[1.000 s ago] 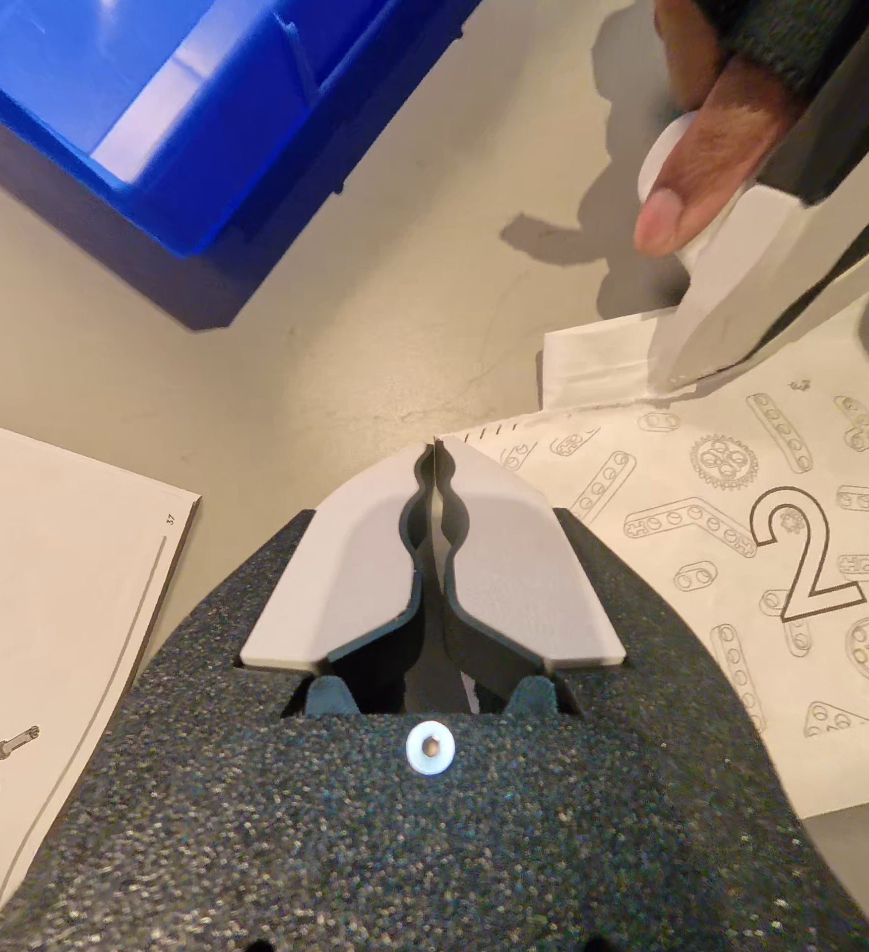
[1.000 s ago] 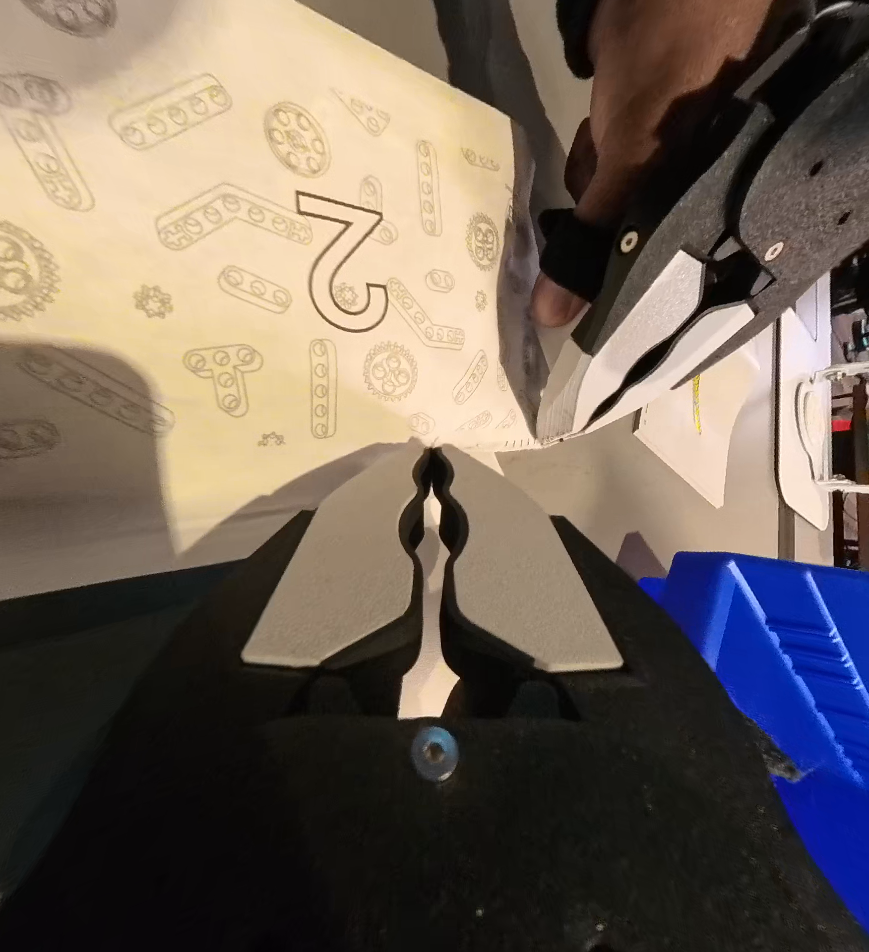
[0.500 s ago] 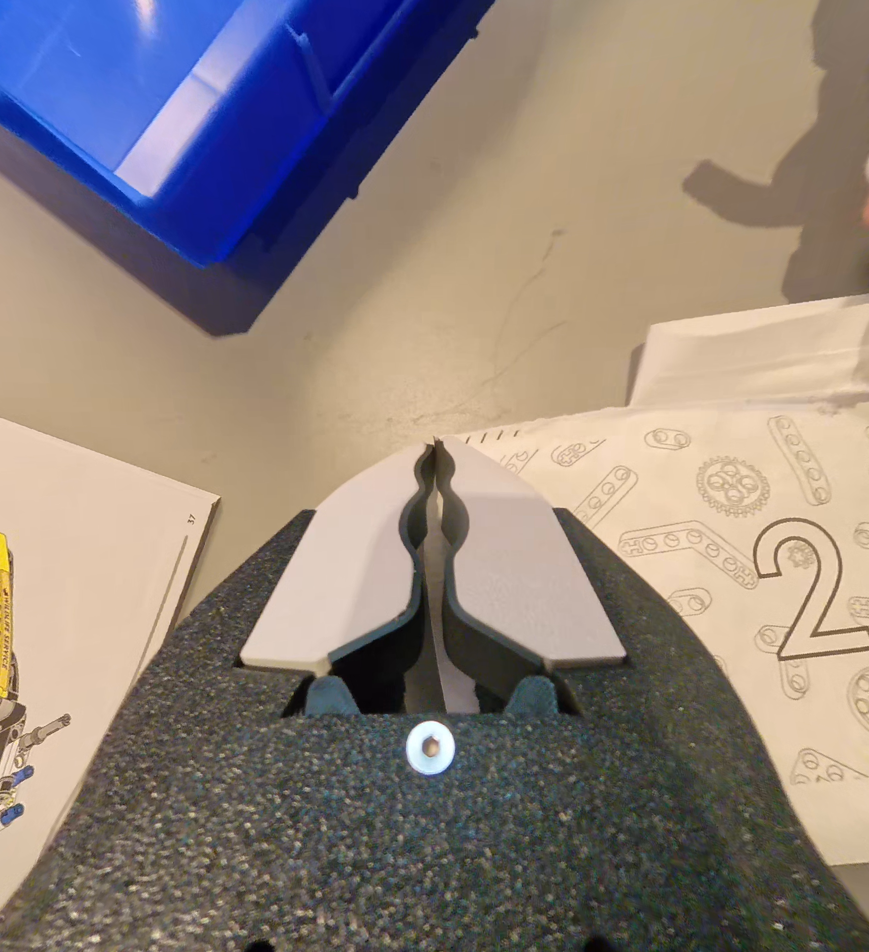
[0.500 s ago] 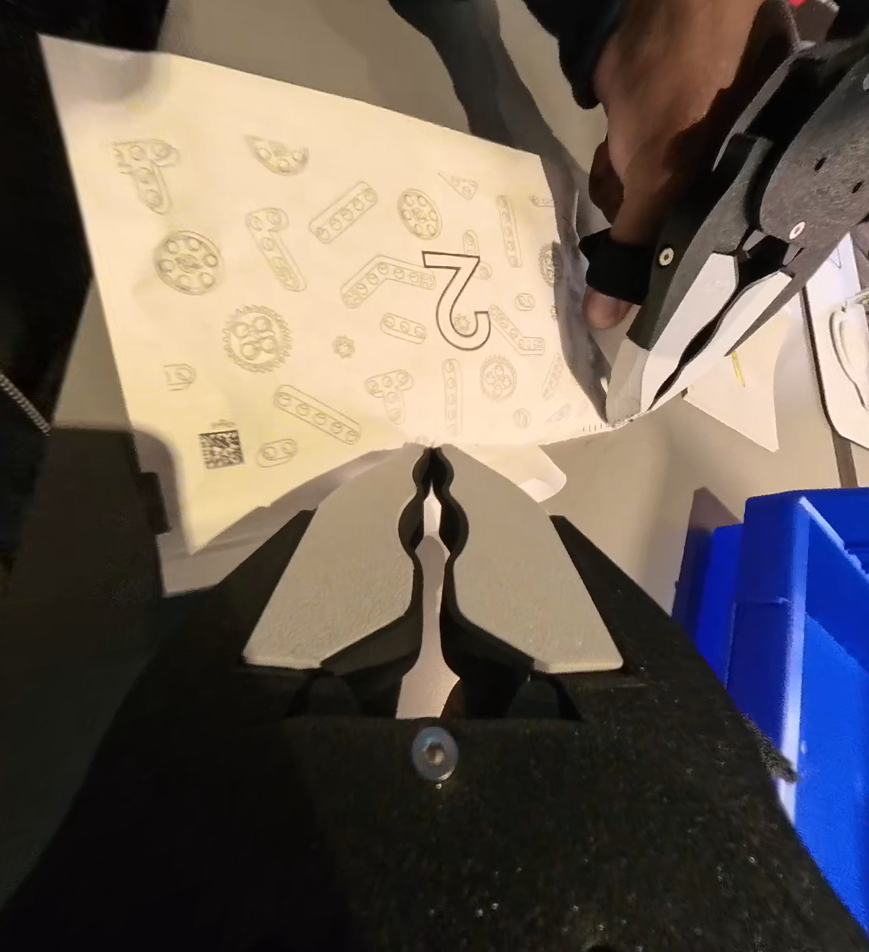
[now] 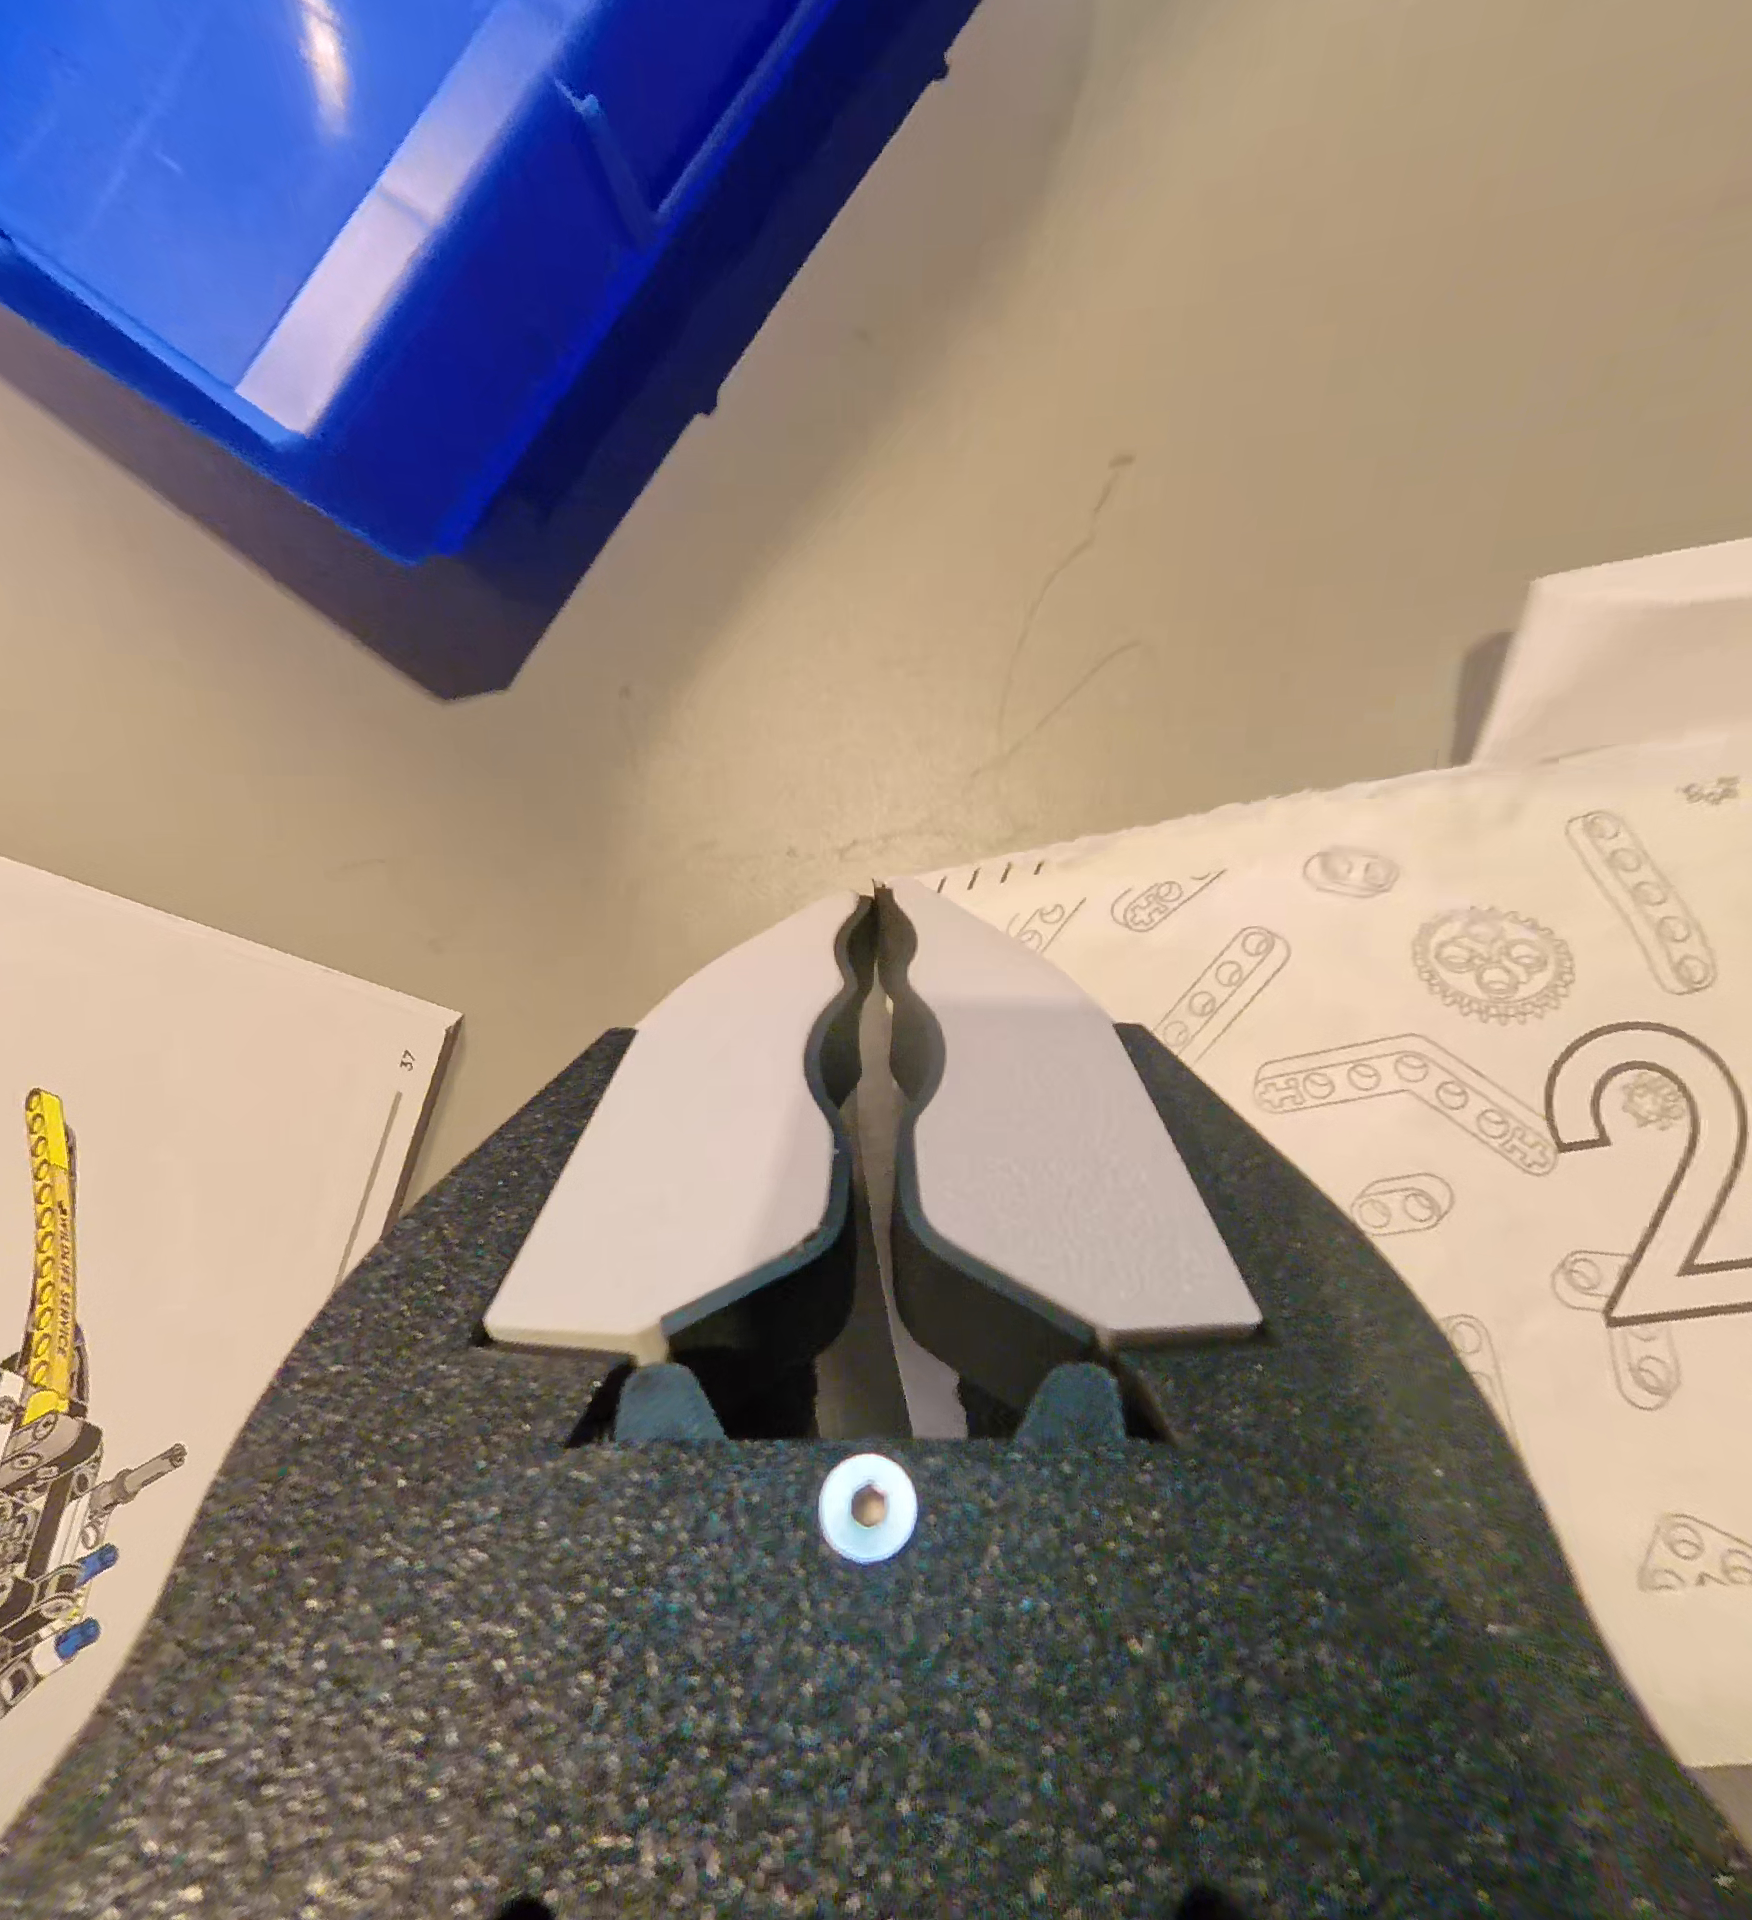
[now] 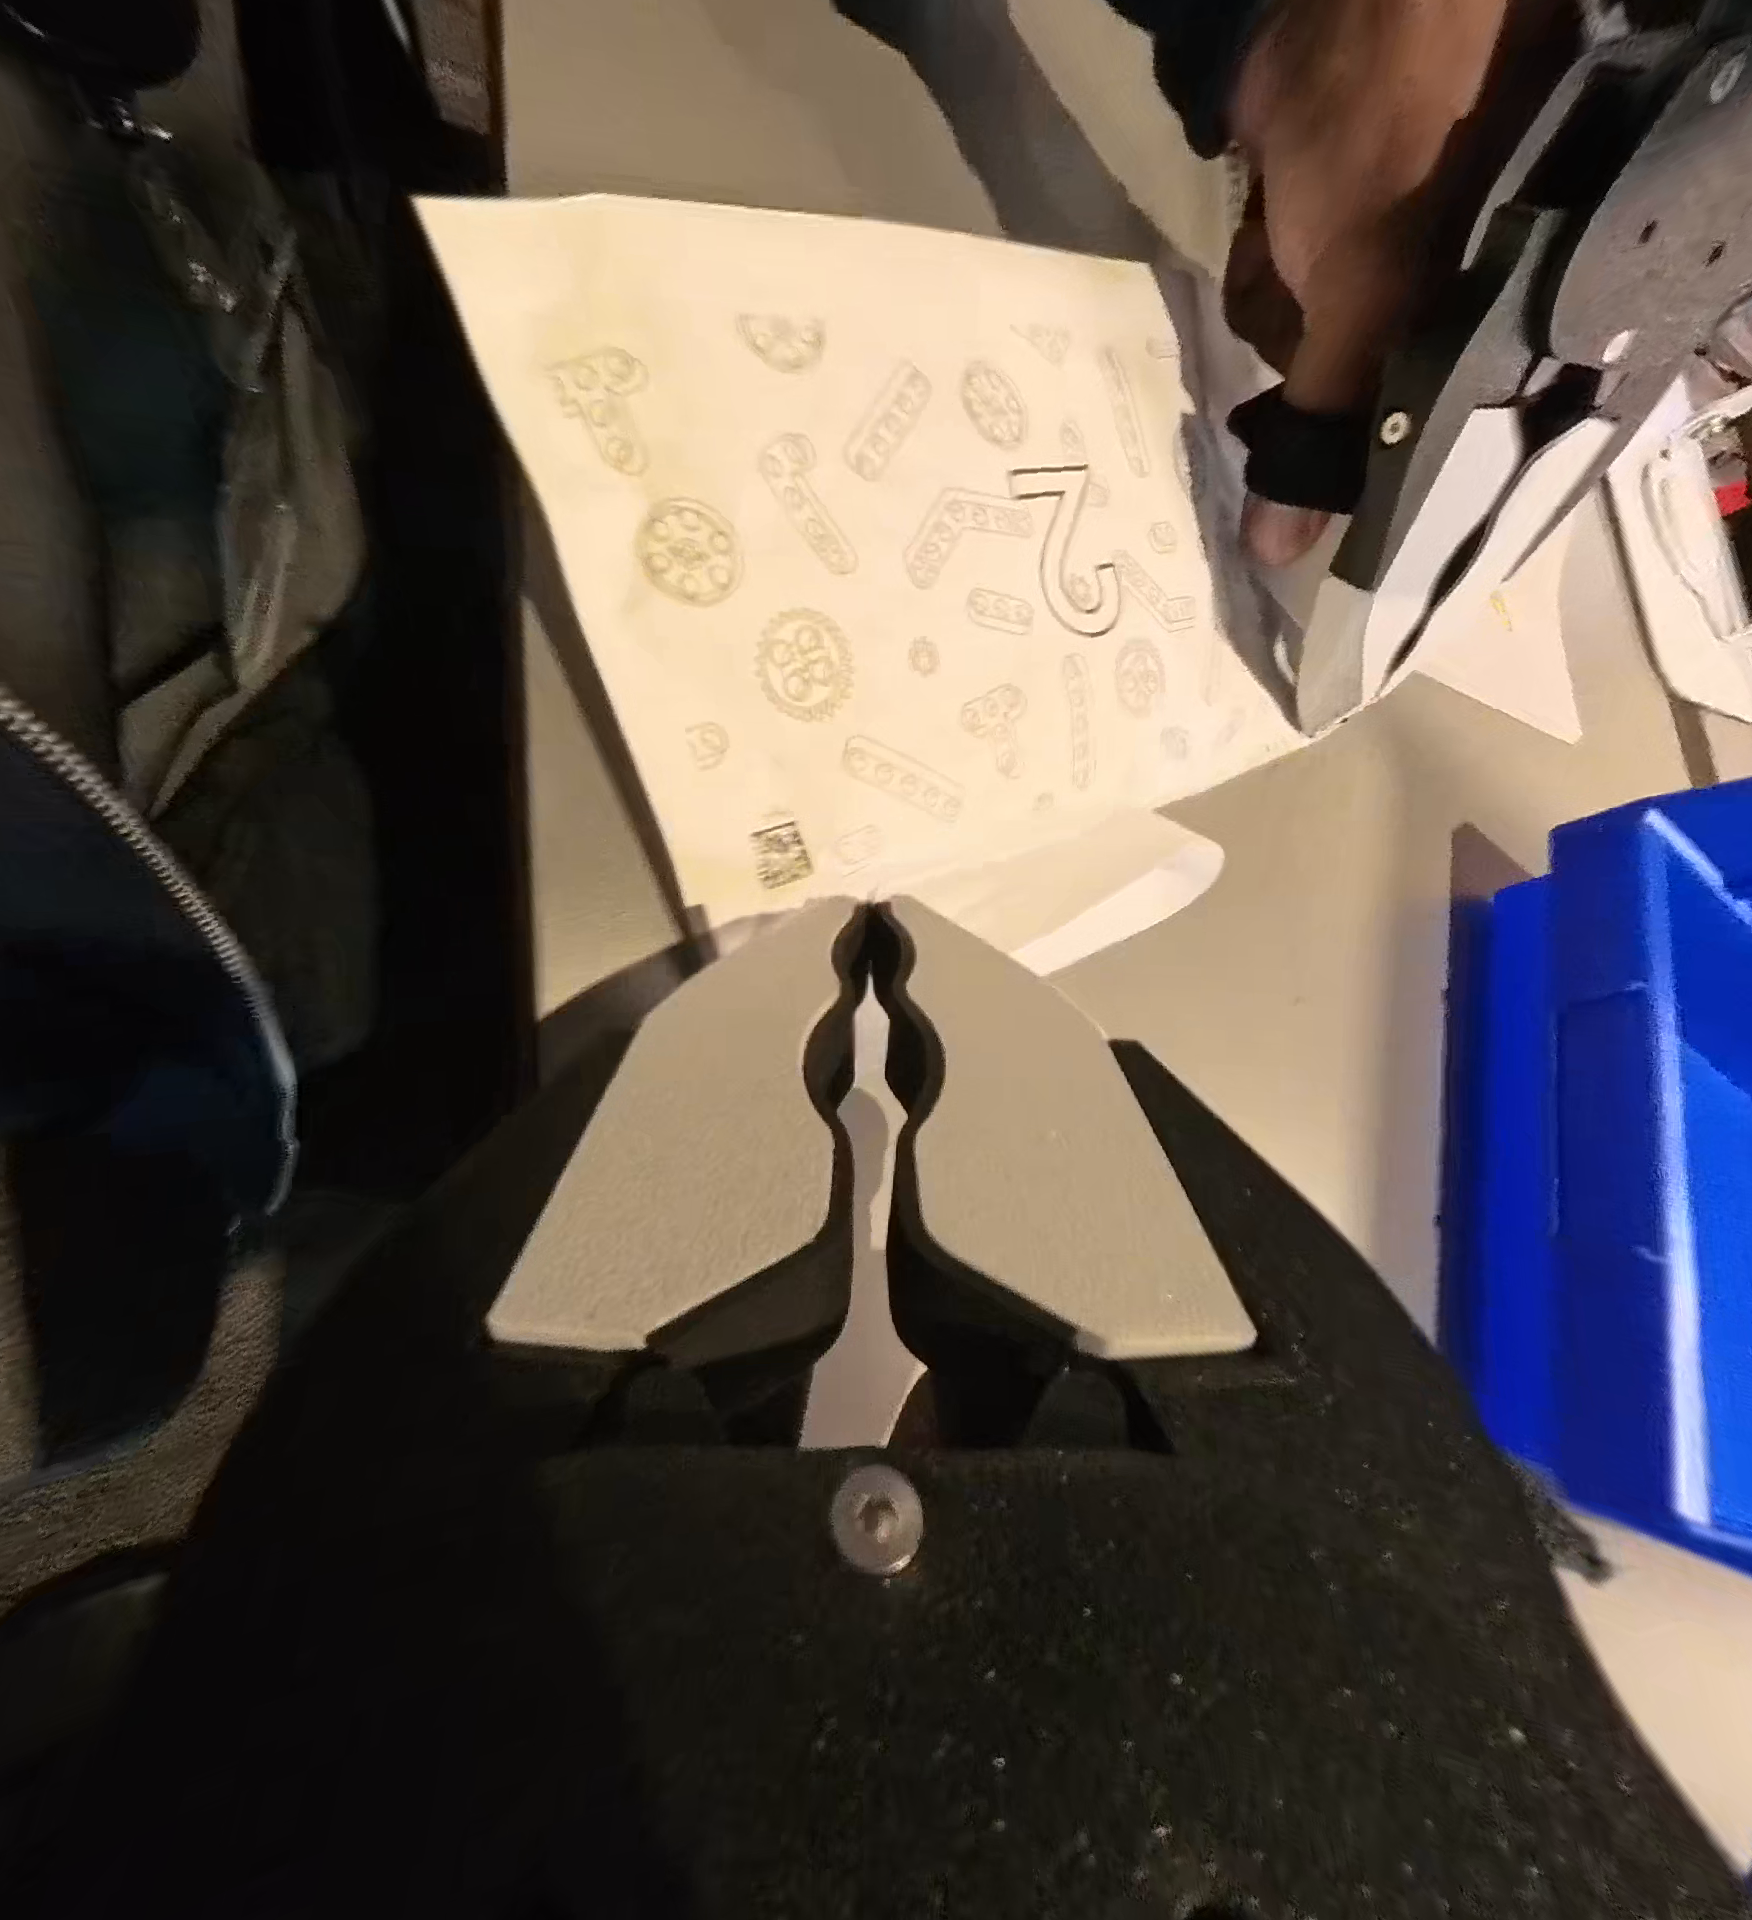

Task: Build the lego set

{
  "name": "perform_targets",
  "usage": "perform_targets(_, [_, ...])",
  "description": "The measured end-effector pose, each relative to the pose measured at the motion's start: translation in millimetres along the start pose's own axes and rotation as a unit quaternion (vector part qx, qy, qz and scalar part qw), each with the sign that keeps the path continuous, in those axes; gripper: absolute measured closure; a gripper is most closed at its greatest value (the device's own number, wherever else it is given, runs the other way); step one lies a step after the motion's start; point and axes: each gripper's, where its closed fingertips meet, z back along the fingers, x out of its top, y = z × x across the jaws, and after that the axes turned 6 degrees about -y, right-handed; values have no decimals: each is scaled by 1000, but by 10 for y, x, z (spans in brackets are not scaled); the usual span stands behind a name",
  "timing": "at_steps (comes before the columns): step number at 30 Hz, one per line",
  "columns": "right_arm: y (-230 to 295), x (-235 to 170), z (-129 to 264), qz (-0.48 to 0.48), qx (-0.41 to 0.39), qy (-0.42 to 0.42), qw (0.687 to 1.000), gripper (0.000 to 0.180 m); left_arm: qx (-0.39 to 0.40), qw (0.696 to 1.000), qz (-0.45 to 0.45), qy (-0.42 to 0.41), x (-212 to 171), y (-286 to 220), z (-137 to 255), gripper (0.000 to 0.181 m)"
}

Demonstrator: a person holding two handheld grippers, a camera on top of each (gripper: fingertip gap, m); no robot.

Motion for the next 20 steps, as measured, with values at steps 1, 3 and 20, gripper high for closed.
perform_targets(1, [61,7,32,-4,5,0,1000,179,0,1000,0,0,0,0,-1,180])
perform_targets(3, [123,18,87,-10,-4,3,1000,179,1,1000,-1,0,0,-1,-1,180])
perform_targets(20, [564,-57,398,-44,3,36,998,179,0,1000,-6,-3,17,-42,-11,180])
